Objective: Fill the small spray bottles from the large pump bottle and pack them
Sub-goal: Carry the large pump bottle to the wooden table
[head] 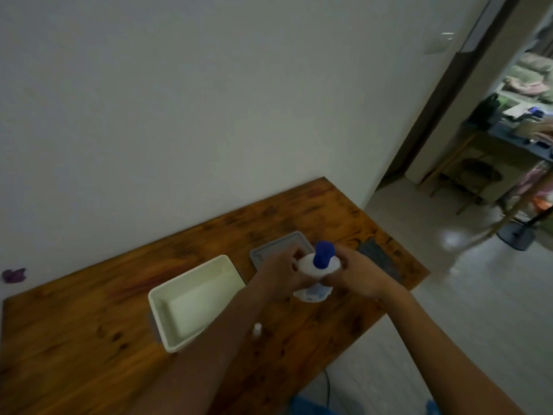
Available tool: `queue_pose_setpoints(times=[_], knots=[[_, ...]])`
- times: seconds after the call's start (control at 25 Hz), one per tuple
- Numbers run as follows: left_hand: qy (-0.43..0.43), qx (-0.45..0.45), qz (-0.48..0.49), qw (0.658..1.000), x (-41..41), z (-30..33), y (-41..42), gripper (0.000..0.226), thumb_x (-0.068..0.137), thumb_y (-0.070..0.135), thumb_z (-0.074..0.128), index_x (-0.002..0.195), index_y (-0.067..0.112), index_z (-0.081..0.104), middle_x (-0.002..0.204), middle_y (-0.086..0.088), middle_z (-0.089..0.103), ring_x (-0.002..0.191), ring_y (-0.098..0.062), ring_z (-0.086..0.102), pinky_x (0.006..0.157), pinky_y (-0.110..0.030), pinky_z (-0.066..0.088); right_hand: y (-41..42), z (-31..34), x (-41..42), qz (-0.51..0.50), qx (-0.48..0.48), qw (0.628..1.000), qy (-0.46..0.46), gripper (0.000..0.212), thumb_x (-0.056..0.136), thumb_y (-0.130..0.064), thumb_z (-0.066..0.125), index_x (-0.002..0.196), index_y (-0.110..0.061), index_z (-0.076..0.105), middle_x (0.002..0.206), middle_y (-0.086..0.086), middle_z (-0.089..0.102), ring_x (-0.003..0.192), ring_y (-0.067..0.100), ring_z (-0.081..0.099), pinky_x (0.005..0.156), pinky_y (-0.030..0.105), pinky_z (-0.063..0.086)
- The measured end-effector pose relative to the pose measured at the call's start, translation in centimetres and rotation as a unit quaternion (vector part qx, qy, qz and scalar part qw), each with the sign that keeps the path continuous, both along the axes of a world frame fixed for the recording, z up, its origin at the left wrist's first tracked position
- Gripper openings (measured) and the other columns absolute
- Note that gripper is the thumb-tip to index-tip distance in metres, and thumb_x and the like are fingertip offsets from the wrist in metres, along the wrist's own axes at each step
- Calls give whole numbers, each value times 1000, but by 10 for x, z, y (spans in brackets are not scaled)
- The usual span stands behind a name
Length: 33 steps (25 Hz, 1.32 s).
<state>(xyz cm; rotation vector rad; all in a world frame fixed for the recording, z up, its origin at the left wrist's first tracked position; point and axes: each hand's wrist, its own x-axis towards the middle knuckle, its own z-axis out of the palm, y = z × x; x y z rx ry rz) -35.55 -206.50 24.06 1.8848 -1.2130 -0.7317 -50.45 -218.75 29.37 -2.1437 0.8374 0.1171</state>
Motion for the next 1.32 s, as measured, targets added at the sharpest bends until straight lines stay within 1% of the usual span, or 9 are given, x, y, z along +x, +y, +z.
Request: queue_pose_setpoints(times=[0.12, 0.32, 0.44, 0.52, 0.64, 0.88, 1.04, 1.16, 1.32], knots=[[11, 20, 31, 999, 6, -25, -1, 50, 68, 48, 77, 104, 26, 52, 100, 4, 64, 86, -11, 63, 75, -35, 59, -12, -22, 22, 40, 23, 999, 24, 57, 70, -23, 76, 119, -36, 50, 108, -16, 59, 96, -1, 56, 74, 15, 41], [8, 55, 73, 996, 4, -59, 4, 44, 69, 49, 71, 102, 29, 50, 97, 6, 63, 84, -10, 62, 76, -36, 58, -25, -67, 39, 91, 15, 994, 60, 62, 66, -28, 77, 118, -42, 45, 113, -16, 56, 104, 5, 56, 90, 29, 47], [6, 89, 100, 991, -5, -79, 3, 42, 67, 53, 71, 97, 33, 50, 94, 9, 64, 83, -9, 62, 73, -38, 57, -35, -98, 42, 147, 9, 987, 65, 59, 67, -30, 78, 113, -45, 44, 104, -20, 57, 96, -1, 56, 80, 20, 47], [-12, 94, 105, 990, -13, -91, 0, 42, 66, 56, 72, 94, 34, 49, 93, 11, 63, 82, -8, 61, 71, -38, 57, -45, -117, 39, 171, 2, 984, 55, 57, 65, -33, 78, 110, -44, 45, 104, -19, 57, 97, 1, 57, 75, 16, 44], [-46, 93, 144, 984, -33, -104, -9, 44, 66, 49, 77, 95, 35, 48, 96, 13, 63, 85, -7, 61, 71, -36, 57, -69, -150, 34, 232, -4, 972, 27, 62, 63, -37, 78, 115, -42, 45, 105, -17, 57, 97, 8, 58, 81, 25, 47], [-89, 97, 178, 975, -54, -141, -14, 46, 72, 39, 78, 106, 31, 48, 102, 10, 62, 89, -6, 59, 73, -28, 55, -89, -194, 31, 338, -44, 938, -57, 64, 67, -34, 78, 116, -42, 37, 99, -18, 56, 86, 2, 58, 73, 17, 47], [-107, 61, 212, 969, -56, -165, -12, 47, 72, 39, 78, 108, 34, 48, 106, 11, 62, 93, -3, 60, 77, -29, 57, -96, -219, 30, 348, -37, 931, -101, 63, 71, -38, 74, 117, -44, 32, 90, -24, 53, 81, 0, 60, 59, 15, 48], [-131, 46, 222, 965, -56, -178, -11, 47, 73, 41, 76, 111, 35, 48, 111, 11, 62, 97, -4, 62, 80, -33, 58, -93, -235, 21, 323, -2, 934, -154, 67, 72, -36, 73, 119, -52, 28, 97, -32, 46, 83, -7, 54, 56, 10, 44], [-194, -31, 334, 922, -84, -187, 0, 67, 75, 48, 74, 131, 33, 41, 135, 9, 51, 118, -7, 51, 96, -32, 49, -78, -246, 0, 236, 46, 945, -220, 84, 72, -32, 74, 134, -54, 20, 123, -22, 37, 100, 4, 51, 73, 18, 45]])
